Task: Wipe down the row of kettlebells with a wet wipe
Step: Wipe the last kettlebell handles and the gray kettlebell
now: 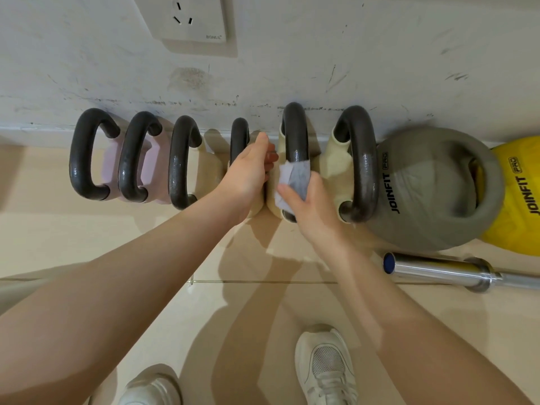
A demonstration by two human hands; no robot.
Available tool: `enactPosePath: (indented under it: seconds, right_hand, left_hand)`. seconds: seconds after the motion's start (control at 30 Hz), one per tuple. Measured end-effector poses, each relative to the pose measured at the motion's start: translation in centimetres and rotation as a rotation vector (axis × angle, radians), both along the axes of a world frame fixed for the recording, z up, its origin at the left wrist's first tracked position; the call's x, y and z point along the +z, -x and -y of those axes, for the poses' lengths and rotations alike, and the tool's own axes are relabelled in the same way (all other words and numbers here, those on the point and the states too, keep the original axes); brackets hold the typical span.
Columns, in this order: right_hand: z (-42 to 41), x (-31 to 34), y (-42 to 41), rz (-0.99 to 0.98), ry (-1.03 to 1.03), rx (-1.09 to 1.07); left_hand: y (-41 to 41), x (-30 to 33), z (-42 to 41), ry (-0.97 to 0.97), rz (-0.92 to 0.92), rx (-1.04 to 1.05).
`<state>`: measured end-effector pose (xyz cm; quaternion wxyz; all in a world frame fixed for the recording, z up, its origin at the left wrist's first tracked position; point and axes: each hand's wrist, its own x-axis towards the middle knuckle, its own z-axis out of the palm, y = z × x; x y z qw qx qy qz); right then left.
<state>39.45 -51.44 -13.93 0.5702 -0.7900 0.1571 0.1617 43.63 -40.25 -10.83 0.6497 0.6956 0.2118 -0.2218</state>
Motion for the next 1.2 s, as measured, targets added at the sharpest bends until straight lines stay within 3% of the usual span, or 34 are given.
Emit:
enactPosePath:
  seconds: [0.17,0.3,0.47,0.67,0.87,1.03,1.2]
  right_hand:
    - [0.0,-3.7,4.3,0.124,0.098,0.036]
    - [0.0,-5.6,4.0,0.098,0.206,0.053]
    - [-0.6,-4.5,3.8,0.165,-0.012,-0.022]
    - [-0.3,-4.9,4.4,0.169,0.044,0.068]
    - [0.0,-0.8,-1.2,0.298,-0.009,0.149]
    - [1.0,-0.3,-2.8,0.19,-0.164,0.196]
    - [1.5,-0.1,-1.2,0.231,-0.292,0.268]
  left_hand:
    - [0.8,0.4,0.4,0.031,-0.034,-0.019]
    - [1.3,0.7,0.3,0.063,-0.037,-0.041]
    - [1.3,0.5,0.3,0.049,-0.027,-0.014]
    - [1.4,0.7,0.6,0.005,0.026,-0.082]
    - [0.2,0.5,0.3,-0.013,0.004,-0.145]
    - [-0.3,0.1,0.3,0.038,-0.051,-0.164]
    - [-2.0,0.3,0.8,0.095,-0.075,-0.271]
